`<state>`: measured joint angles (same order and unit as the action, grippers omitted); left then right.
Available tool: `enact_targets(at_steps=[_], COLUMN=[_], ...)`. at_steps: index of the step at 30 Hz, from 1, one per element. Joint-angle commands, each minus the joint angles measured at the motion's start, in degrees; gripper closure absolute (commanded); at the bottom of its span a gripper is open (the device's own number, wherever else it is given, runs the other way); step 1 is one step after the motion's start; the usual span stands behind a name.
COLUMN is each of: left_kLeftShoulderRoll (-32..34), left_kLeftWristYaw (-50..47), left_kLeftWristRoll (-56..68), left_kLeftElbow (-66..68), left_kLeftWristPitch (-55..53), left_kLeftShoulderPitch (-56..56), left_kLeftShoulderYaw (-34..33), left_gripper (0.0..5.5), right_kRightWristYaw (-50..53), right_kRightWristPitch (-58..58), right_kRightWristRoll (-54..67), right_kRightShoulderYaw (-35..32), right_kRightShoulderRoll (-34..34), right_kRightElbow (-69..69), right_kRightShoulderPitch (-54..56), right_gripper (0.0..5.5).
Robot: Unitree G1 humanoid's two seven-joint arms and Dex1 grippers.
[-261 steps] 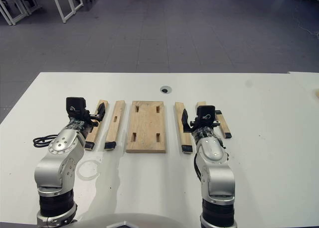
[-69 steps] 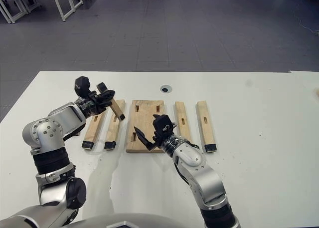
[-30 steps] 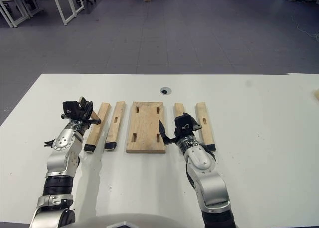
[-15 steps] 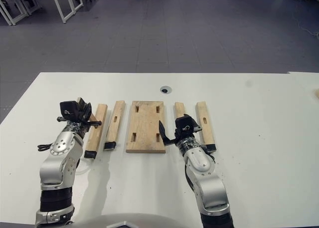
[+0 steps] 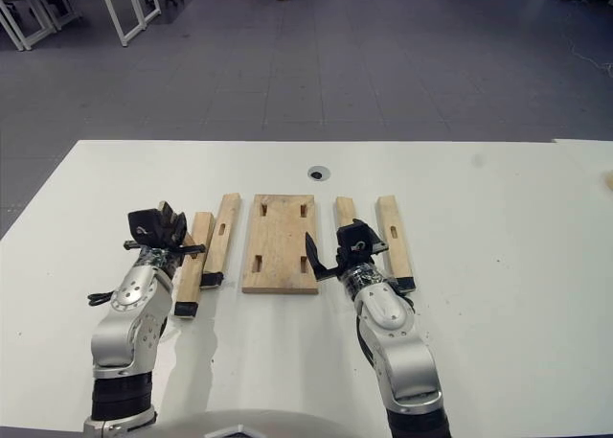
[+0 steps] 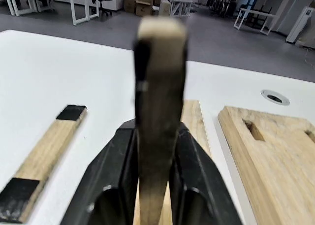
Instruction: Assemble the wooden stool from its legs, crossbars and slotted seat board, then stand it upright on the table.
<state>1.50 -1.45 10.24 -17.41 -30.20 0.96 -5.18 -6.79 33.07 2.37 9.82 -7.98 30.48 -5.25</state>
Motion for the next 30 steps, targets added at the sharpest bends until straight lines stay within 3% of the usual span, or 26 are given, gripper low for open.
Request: enact_targets(at_steps=[1, 7, 13, 17, 20, 26, 30], left_kLeftShoulderRoll=[1.9, 3.2, 4.8, 6.8, 8.9, 10.5, 7.6], left_kLeftWristYaw=[0.4, -1.0, -1.9, -3.2, -0.6, 2.4, 2.8], left_kLeftWristRoll=[-0.4, -2.4, -2.9, -1.1, 1.3, 2.1, 7.2], left_kLeftElbow=[-1.2, -4.7, -9.9, -16.6, -10.2, -1.4, -2.9], left_kLeftWristPitch=[-0.3, -2.3, -11.8, -28.5, -35.3, -36.7, -33.7], left_kLeftShoulderPitch=[-2.0, -4.8, -12.4, -25.8, -33.4, -33.2, -42.0], left_kLeftShoulderYaw=[-0.9, -0.6, -1.6, -5.3, -8.5, -8.8, -14.0], left_gripper=[4.09, 3.11, 2.12, 2.08, 2.40, 2.40, 2.40], right_kRightWristYaw=[0.1, 0.3, 1.3, 2.4, 2.7, 2.7, 2.7], right_kRightWristPitch=[1.1, 1.2, 0.9, 0.6, 0.6, 0.4, 0.5], right_kRightWristRoll=[-0.2, -0.3, -0.6, -0.9, -1.0, -0.9, -0.9], right_kRightShoulderYaw=[0.0, 0.0, 0.3, 0.6, 0.9, 0.5, 0.4], right_kRightShoulderRoll=[0.1, 0.2, 0.9, 1.6, 2.0, 2.0, 2.1], right_kRightElbow=[0.7, 0.6, 0.6, 0.9, 0.6, 0.2, 0.5], right_kRightShoulderPitch=[0.1, 0.2, -0.5, -1.6, -1.2, -0.6, -0.6], right_gripper=[0.43, 0.43, 0.43, 0.43, 0.43, 0.43, 0.43])
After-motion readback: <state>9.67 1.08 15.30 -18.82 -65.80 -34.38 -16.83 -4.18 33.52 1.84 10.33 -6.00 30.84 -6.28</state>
